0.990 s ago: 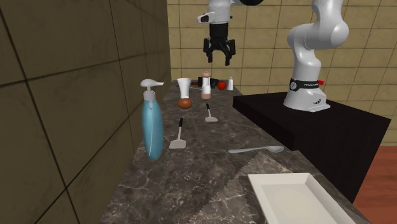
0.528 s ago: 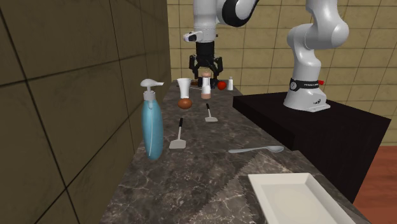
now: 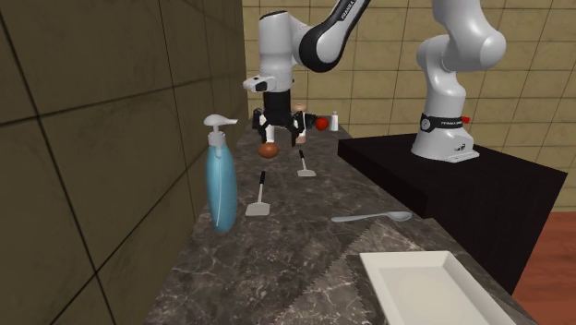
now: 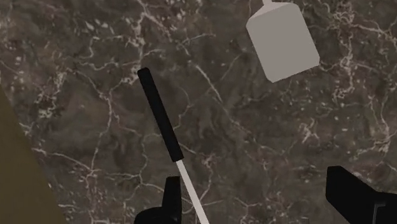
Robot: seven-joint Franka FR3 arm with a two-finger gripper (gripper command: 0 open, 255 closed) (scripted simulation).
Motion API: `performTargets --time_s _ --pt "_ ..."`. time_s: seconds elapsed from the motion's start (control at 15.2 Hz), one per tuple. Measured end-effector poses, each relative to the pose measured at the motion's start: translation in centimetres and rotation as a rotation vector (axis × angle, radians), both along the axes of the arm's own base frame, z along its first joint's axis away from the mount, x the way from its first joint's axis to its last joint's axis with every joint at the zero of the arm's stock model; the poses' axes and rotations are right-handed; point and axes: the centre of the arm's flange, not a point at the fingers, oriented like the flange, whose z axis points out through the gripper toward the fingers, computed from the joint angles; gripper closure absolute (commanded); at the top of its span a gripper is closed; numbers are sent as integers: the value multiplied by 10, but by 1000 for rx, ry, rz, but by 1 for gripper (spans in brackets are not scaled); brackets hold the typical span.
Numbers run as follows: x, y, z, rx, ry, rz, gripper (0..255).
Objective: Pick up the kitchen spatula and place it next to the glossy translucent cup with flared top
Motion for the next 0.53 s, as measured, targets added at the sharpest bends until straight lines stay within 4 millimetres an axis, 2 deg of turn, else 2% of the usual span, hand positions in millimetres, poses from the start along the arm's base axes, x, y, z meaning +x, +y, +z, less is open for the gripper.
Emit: performTargets --time_s 0.53 --pt "58 43 -72 42 3 237 0"
